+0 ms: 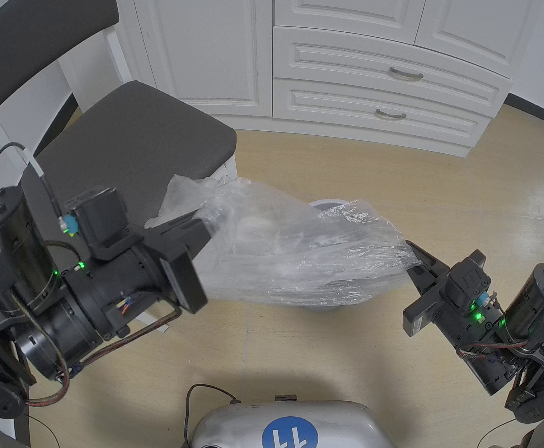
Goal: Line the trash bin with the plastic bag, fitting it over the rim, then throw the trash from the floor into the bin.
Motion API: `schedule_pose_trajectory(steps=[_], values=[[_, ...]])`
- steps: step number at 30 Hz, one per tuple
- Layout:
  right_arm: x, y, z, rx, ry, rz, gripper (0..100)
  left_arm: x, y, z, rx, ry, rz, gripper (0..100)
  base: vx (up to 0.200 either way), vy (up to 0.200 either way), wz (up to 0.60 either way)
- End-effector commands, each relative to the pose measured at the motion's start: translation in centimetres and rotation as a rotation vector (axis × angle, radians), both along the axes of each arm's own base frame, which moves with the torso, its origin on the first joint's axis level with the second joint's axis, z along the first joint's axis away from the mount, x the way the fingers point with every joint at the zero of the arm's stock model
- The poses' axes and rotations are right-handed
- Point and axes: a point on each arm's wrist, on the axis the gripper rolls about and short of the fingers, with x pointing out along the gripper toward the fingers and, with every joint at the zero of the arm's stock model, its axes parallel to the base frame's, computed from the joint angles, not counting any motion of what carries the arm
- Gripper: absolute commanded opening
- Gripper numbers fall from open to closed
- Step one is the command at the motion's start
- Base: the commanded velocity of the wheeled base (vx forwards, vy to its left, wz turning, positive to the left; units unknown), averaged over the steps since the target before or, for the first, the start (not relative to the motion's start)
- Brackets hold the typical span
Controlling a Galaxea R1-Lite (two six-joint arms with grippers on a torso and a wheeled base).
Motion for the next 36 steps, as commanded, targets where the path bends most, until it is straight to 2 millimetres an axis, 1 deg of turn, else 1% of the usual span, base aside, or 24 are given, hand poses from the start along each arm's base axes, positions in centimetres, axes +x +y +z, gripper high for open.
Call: schedule_pose_trajectory(steps=[1, 4, 8, 11, 13, 16, 19, 21, 26, 30, 33, 36], values=[[0.0, -0.3, 0.5, 0.022, -0.024, -0.009, 0, 0.9, -2.2, -0.6, 0.017, 0.021, -0.036, 0, 0.0, 0.0, 0.0], [0.1, -0.4, 0.5, 0.021, -0.023, -0.018, 0, 0.8, -2.4, -1.0, 0.001, 0.053, -0.045, 0, 0.0, 0.0, 0.0], [0.5, -1.0, 0.4, 0.014, -0.022, -0.054, 0, 1.3, -3.0, -1.1, -0.03, 0.084, -0.05, 0, 0.0, 0.0, 0.0], [1.1, -1.5, 0.2, 0.002, -0.018, -0.089, 0, 1.8, -3.5, -1.0, -0.043, 0.089, -0.053, 0, 0.0, 0.0, 0.0], [1.9, -2.1, 0.0, -0.005, -0.013, -0.123, 0, 2.7, -4.4, -1.3, -0.04, 0.098, -0.053, 0, 0.0, 0.0, 0.0], [2.7, -3.7, -0.1, -0.029, -0.011, -0.189, 0, 4.0, -5.7, -1.7, -0.032, 0.105, -0.048, 0, 0.0, 0.0, 0.0], [3.6, -6.1, -0.3, -0.129, -0.024, -0.298, 0, 4.9, -6.7, -2.3, -0.04, 0.1, -0.048, 0, 0.0, 0.0, 0.0], [3.7, -7.0, -0.2, -0.159, -0.034, -0.318, 0, 5.4, -7.0, -2.8, -0.05, 0.092, -0.049, 0, 0.0, 0.0, 0.0], [3.6, -7.2, 0.0, -0.16, -0.048, -0.289, 0, 5.6, -7.3, -3.0, -0.085, 0.06, -0.052, 0, 0.0, 0.0, 0.0], [3.7, -6.9, -0.3, -0.164, -0.039, -0.273, 0, 5.8, -7.9, -3.2, -0.146, 0.059, -0.065, 0, 0.0, 0.0, 0.0], [4.2, -6.7, -0.6, -0.168, -0.029, -0.264, 0, 6.9, -9.1, -4.0, -0.214, 0.081, -0.073, 0, 0.0, 0.0, 0.0], [4.3, -6.5, -0.8, -0.17, -0.021, -0.257, 0, 7.6, -9.8, -4.5, -0.255, 0.087, -0.078, 0, 0.0, 0.0, 0.0]])
